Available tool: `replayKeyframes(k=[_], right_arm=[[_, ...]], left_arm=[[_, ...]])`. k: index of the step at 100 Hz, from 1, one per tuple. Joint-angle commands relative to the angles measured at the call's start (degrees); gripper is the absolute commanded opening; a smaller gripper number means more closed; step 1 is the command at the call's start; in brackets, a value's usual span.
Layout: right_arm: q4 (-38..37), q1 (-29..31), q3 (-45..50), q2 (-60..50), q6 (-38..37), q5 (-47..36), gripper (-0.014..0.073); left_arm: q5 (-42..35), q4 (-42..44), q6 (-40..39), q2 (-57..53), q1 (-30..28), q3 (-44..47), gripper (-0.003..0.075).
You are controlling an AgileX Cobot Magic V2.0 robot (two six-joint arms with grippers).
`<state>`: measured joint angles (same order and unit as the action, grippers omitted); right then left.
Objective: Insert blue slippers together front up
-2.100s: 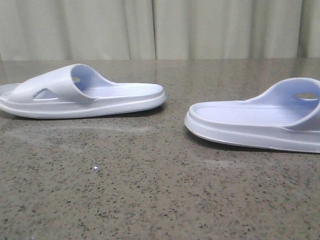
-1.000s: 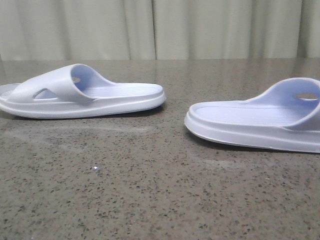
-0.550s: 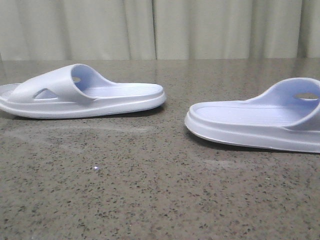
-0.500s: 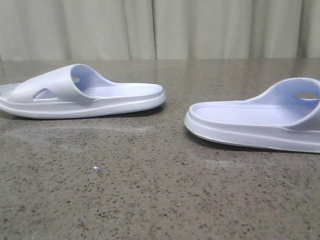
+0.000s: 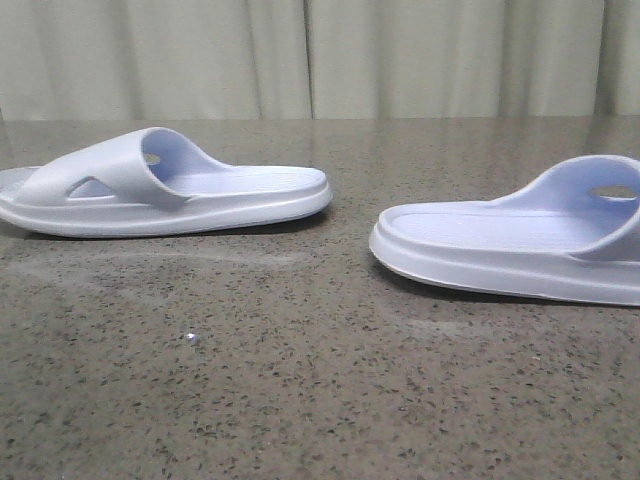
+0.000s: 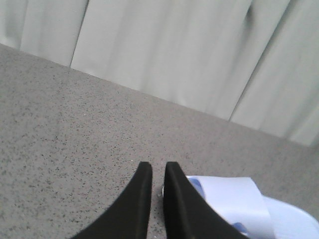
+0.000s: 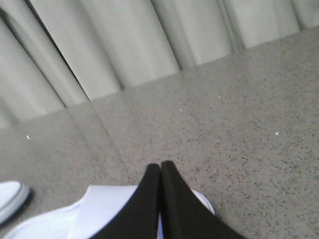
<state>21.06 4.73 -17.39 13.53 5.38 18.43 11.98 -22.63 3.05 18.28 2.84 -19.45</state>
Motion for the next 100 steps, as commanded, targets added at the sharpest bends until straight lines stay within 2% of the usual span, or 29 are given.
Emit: replayKeyframes(k=[1, 9, 19, 40, 53, 64, 80, 89, 100], right_arm=[[-6.1, 0.4, -9.8, 10.2, 0.7, 7.0, -0.0077], [-7.9, 0.4, -15.9, 17.5, 0.7, 17.0, -0.0078], [-7.9, 0.4, -21.1, 24.0, 0.7, 24.1, -0.0078], [-9.3, 0.4, -23.6, 26.9, 1.0, 24.8, -0.0078], [-9.1, 0.4, -23.9, 26.9, 2.1, 25.5, -0.0064], [-6.7, 0.3, -24.8, 26.9, 3.3, 26.7, 0.0008], [-2.8, 0.3, -27.2, 26.9, 6.3, 28.8, 0.0167], [-1.8, 0.3, -28.1, 26.9, 6.6, 29.2, 0.0230], [-1.3, 0.3, -28.3, 26.9, 6.6, 29.1, 0.0238]], left_arm=[[4.8, 6.9, 0.0, 7.1, -0.4, -8.9, 0.0015], [12.0, 9.2, 0.0, 12.8, -0.4, -14.3, 0.0015], [18.2, 9.2, 0.1, 17.5, -0.4, -18.4, 0.0015], [22.9, 8.3, 5.2, 21.9, -0.4, -20.9, 0.0016], [23.1, 2.0, 9.8, 24.4, -0.4, -21.3, 0.0017], [23.9, -6.7, 16.7, 26.9, -0.4, -22.3, 0.0018], [27.4, -18.5, 24.6, 30.0, -0.4, -24.3, 0.0031], [28.6, -23.0, 27.7, 30.7, -0.4, -24.9, 0.0077], [29.4, -27.1, 31.2, 30.9, -0.4, -25.0, 0.0192]])
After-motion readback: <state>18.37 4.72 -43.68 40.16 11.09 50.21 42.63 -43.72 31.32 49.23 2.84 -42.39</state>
